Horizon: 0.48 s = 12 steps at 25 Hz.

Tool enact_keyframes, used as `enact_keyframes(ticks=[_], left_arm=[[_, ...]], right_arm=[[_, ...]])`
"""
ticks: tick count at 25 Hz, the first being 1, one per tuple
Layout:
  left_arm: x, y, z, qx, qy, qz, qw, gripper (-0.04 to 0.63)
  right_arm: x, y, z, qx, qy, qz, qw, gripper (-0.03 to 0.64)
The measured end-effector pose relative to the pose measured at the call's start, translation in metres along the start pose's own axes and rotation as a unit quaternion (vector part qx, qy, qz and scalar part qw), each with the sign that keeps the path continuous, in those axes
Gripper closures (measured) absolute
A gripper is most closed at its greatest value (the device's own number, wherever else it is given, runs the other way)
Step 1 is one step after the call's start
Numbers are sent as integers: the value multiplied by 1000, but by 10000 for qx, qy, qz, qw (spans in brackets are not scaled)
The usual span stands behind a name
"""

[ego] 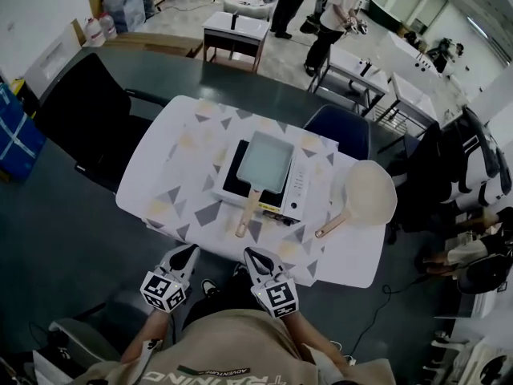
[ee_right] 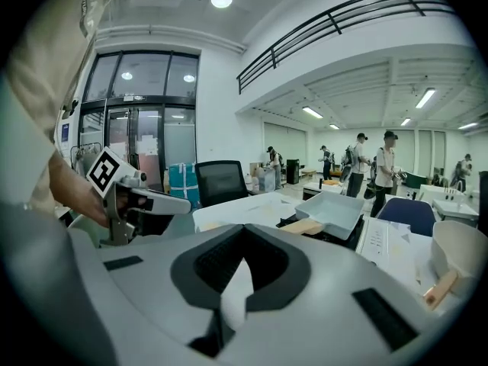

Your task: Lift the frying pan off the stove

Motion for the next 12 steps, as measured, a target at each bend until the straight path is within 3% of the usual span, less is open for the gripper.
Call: enact_keyframes(ticks=[12], left_arm=[[-23, -62, -33, -375, 191, 105, 9991, 595]], right_arm=[[76, -42, 4, 346, -271, 370, 9983, 621]])
Point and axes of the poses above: the fingertips, and each gripper's own axes: y backward along the fingers, x to its right, z out of its underside, the point moved 5 cm from there along y, backward along the fingers, and after that the axes turned 8 degrees about y, right-handed, at the moved point
